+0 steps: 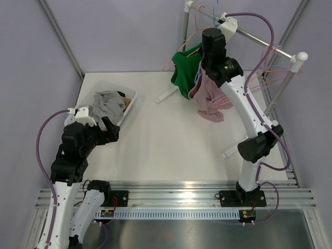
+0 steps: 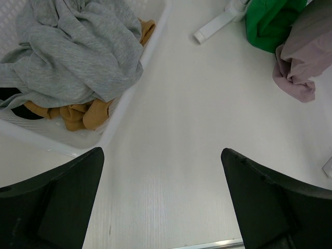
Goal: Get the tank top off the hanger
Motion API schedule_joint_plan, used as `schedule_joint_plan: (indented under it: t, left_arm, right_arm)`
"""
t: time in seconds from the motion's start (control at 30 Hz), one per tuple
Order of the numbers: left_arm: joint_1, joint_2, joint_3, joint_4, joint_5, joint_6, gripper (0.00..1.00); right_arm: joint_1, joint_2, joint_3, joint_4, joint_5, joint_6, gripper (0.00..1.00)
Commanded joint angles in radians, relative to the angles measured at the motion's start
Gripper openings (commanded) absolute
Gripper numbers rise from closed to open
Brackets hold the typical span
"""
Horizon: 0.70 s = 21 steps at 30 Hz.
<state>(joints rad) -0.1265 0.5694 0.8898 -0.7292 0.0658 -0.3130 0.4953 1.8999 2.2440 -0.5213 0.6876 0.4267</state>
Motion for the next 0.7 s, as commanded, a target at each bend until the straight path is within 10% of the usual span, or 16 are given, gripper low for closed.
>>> schedule_joint_plan:
  t: [0.0, 0.67]
  left_arm:
    - [-0.004, 0.003, -0.006, 0.060, 0.025, 0.012, 0.99]
    - [-0.004, 0.027, -0.006, 0.059, 0.015, 0.011, 0.99]
  right_arm:
    - [0.002, -0.082, 0.022, 0.038, 0.052, -0.014, 0.00]
    - [0.023, -0.478, -0.426, 0.081, -0.302, 0.007, 0.00]
